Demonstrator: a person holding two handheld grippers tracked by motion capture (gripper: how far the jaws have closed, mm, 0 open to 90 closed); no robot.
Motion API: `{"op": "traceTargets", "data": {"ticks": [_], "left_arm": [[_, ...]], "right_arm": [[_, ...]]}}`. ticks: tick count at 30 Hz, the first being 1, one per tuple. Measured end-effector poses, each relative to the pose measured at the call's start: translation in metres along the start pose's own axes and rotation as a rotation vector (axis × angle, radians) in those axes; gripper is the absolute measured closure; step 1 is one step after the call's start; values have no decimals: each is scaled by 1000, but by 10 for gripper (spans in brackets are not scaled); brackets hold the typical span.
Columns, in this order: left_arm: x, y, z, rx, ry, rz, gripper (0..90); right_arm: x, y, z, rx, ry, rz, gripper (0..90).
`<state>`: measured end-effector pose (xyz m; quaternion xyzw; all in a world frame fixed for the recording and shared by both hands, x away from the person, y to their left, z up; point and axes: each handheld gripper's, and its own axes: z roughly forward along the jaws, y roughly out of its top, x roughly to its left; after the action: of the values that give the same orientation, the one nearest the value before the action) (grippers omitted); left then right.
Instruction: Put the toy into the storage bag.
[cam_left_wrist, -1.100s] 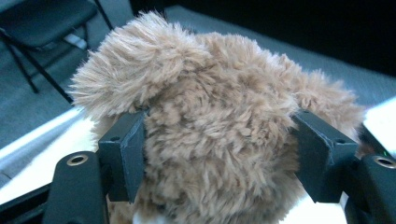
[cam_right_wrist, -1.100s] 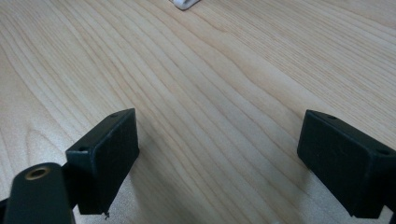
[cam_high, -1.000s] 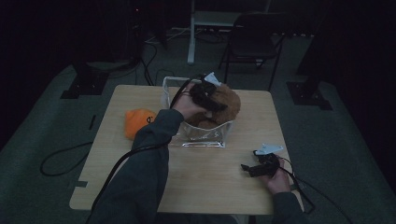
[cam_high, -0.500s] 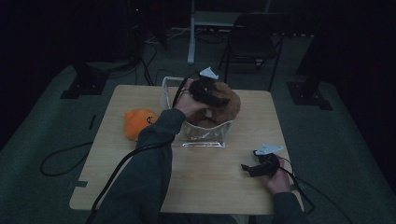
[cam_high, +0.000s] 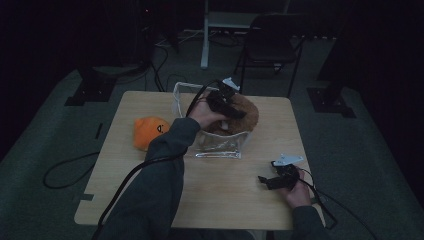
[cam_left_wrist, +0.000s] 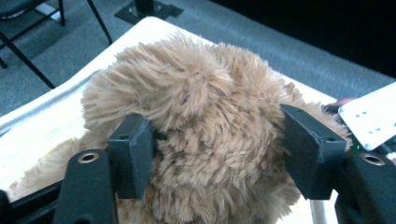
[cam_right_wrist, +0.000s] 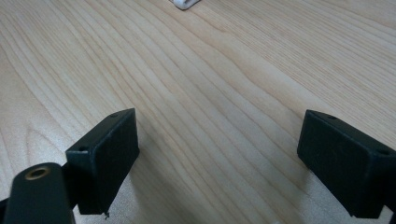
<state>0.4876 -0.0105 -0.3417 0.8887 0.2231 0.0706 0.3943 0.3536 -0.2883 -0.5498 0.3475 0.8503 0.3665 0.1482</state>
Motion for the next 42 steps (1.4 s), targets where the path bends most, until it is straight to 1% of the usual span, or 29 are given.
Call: {"op": "traceTargets", "data": {"ticks": [2,3,4,6,7,8,9,10,13,15,17,19,23,27,30,33,35,38,39,40,42], "left_arm": [[-1,-1,0,15,-3,17,344],[-1,-1,0,16,1,18,346],[-3,0,0,10,7,10,347],[-5,0,-3,3,28,21,350],[-5,0,-3,0,31,24,350],[-5,-1,-5,-14,36,24,350],[-5,-1,-5,-14,36,24,350],[-4,-2,-7,-29,41,22,350],[-3,-4,-12,-48,49,19,349],[-3,-4,-14,-50,49,18,349],[-5,-5,-17,-55,58,30,349],[-5,-5,-20,-63,57,32,351],[-4,-8,-29,-97,56,24,353],[-3,-10,-40,-124,43,6,353],[-1,-12,-47,-144,26,-17,353],[0,-15,-52,-151,20,-30,353],[1,-18,-56,-155,26,-34,352],[0,-22,-62,-177,29,-44,348],[0,-22,-62,-177,29,-44,346],[-1,-25,-67,-198,34,-37,345],[-2,-26,-69,-202,34,-34,344]], "right_arm": [[0,0,0,0,0,0,120],[0,0,0,0,0,0,119],[0,0,0,0,0,0,120],[0,0,0,0,0,0,120],[0,0,0,0,0,0,120],[0,0,0,0,0,0,120],[0,0,0,0,0,0,120],[0,0,0,0,0,0,120],[0,0,0,0,0,0,120],[0,0,0,0,0,0,120],[0,0,0,0,1,1,119],[0,0,0,0,1,1,120],[0,0,0,0,0,1,119],[0,0,0,0,0,0,120],[0,0,0,0,0,0,120],[0,0,0,-1,1,0,120],[0,0,0,0,0,0,120],[0,0,0,0,0,0,120],[0,0,0,0,0,0,120],[0,0,0,0,0,0,119],[0,0,0,0,0,0,120]]}}
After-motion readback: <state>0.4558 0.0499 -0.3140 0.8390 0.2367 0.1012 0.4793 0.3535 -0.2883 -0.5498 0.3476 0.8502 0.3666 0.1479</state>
